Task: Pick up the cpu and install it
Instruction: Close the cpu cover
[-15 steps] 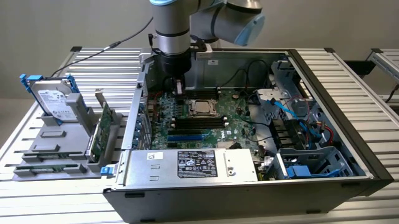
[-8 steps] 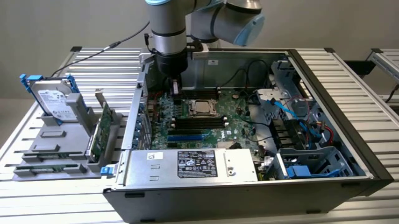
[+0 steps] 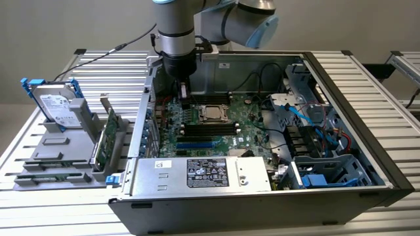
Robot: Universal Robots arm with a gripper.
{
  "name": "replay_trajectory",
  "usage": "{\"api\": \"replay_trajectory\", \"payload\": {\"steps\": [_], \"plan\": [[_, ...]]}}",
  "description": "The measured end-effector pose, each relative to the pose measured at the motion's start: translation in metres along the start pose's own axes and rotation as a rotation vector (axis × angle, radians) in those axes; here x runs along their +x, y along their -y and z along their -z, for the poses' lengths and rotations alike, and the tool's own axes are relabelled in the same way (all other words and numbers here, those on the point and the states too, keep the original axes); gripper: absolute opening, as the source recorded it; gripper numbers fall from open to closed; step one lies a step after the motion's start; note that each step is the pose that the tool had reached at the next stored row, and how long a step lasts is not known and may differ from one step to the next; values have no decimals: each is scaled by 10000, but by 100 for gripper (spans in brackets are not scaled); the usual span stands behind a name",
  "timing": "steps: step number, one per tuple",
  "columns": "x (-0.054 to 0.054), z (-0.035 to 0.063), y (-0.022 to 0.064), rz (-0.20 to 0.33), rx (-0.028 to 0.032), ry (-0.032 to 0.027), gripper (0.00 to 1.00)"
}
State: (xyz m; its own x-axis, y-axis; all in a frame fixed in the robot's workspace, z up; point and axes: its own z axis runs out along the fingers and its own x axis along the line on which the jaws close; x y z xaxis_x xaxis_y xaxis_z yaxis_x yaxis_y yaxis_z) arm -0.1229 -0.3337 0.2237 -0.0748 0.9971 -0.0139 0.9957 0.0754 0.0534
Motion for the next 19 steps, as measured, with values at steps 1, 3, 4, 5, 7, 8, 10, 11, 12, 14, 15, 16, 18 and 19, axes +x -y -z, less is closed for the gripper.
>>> {"api": "replay_trajectory", "payload": {"steps": [1,3,4,5,7,8,10,11,12,14,15,16,18,19], "plan": [[2,6,1,-1,-1,-5,11],[7,20,2,-1,-4,-12,11],[9,26,2,-1,-6,-16,11],[11,32,2,0,-6,-20,11],[18,41,2,-2,-12,-30,11],[22,45,1,-2,-15,-34,11],[30,57,2,-2,-18,-41,11],[34,64,2,-3,-20,-46,11],[38,70,2,-3,-22,-51,11],[44,84,2,-3,-28,-66,11],[46,93,4,-4,-31,-76,11],[46,104,7,-4,-32,-83,11],[47,131,13,-6,-33,-94,11],[47,147,14,-5,-34,-100,11]]}}
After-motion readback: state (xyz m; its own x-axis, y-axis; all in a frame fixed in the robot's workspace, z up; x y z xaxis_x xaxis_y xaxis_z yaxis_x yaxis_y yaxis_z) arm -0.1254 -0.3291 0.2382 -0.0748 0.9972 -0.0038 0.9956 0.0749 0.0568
